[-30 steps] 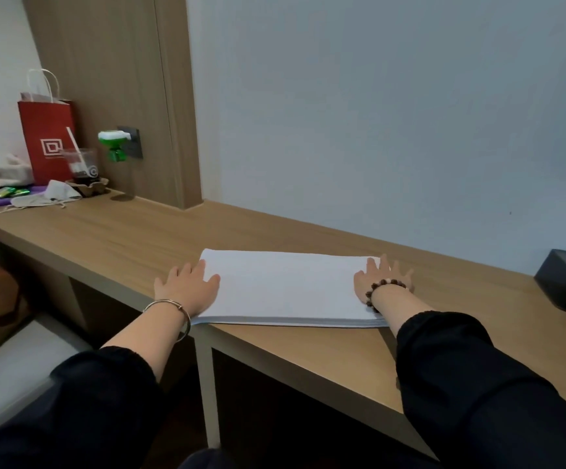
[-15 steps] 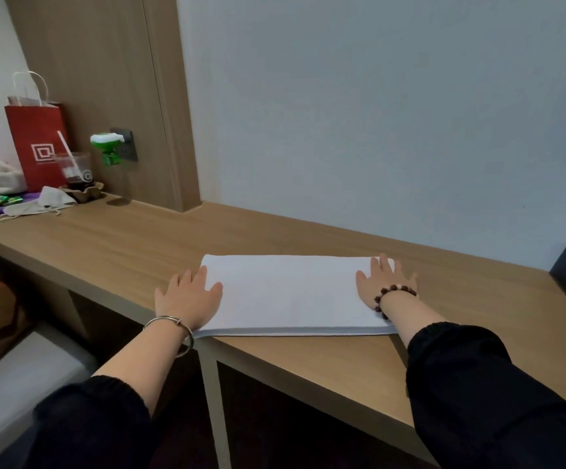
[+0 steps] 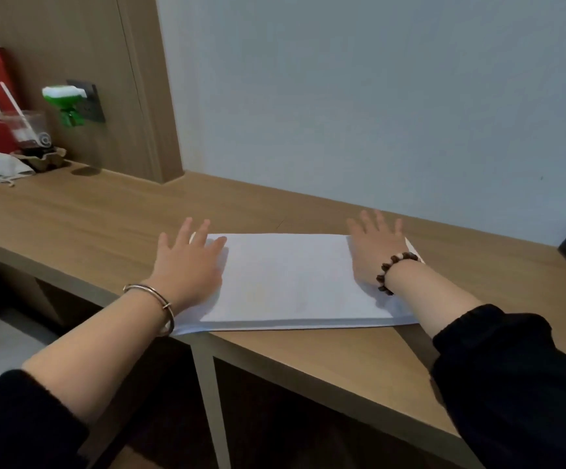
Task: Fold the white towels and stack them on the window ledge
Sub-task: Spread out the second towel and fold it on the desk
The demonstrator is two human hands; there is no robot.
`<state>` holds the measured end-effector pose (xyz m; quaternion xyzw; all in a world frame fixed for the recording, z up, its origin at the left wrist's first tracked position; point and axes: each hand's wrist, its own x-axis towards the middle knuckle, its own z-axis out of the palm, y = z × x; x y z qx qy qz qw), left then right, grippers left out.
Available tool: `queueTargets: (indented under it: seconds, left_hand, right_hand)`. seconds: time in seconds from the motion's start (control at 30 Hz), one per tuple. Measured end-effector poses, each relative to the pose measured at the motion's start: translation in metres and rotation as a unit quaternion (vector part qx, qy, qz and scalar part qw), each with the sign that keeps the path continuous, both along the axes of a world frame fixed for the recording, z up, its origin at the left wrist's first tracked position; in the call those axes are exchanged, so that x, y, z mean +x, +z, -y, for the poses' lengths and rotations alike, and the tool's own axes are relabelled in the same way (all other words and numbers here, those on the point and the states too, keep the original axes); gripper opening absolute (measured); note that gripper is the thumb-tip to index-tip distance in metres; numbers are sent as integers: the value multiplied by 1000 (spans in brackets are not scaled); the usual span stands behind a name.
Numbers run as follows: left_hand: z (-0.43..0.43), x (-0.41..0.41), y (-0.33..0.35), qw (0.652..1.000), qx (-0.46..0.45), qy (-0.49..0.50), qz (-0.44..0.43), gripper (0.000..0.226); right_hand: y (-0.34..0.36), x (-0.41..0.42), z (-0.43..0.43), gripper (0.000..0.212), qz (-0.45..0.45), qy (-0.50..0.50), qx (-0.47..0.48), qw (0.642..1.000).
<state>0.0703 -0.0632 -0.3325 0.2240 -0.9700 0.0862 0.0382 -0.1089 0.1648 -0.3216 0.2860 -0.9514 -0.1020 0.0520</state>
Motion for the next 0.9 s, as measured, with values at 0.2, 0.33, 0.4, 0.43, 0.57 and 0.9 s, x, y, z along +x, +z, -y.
queueTargets:
  seconds: [0.2, 0.33, 0.4, 0.43, 0.57, 0.9]
  left_hand:
    - [39, -65, 25, 968, 185, -156, 64, 67]
    - [55, -90, 26, 954, 250, -129, 100, 57]
    - [56, -94, 34, 951, 257, -93, 140, 50]
    - [56, -93, 38, 948, 264, -80, 160, 48]
    - [62, -76, 61, 936, 290, -33, 199, 47]
    - [126, 36, 156, 964, 204, 125, 117, 32]
  right_hand:
    - [32, -35, 73, 53, 206, 112, 41, 971]
    - [51, -52, 89, 48, 297, 95, 110, 944]
    - [55, -55, 91, 51, 323, 82, 123, 935]
    - [56, -56, 91, 50, 334, 75, 131, 931]
    - [73, -50, 89, 38, 378, 46, 138, 914]
    - [164, 14, 180, 36, 311, 175, 82, 931]
